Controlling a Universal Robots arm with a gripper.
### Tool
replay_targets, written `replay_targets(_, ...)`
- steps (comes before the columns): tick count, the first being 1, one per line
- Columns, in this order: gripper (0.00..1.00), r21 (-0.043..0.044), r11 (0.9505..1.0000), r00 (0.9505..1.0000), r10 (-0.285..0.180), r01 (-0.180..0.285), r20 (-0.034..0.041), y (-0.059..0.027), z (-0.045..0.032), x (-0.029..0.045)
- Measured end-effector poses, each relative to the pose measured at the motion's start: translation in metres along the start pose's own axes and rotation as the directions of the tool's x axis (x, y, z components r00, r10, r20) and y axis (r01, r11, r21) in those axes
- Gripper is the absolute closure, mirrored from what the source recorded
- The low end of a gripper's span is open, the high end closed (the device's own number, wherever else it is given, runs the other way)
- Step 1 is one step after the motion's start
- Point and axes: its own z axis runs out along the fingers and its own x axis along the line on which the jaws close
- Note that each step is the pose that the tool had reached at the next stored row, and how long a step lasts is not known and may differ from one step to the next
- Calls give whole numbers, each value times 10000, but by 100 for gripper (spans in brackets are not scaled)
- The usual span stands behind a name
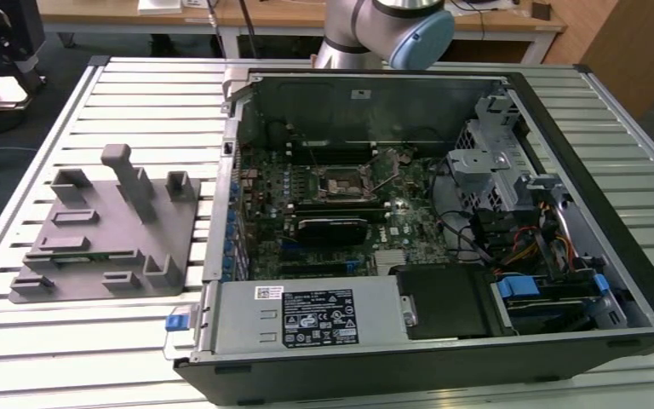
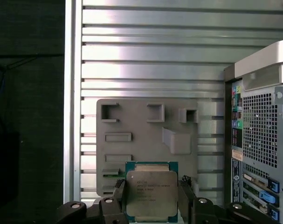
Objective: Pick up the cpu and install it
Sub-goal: 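Pick up the cpu and move it towards the insertion slot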
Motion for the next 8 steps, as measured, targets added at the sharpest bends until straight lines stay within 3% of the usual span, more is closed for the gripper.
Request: replay_targets(8, 47, 0, 10000, 10000, 0, 0, 0, 1, 3, -115)
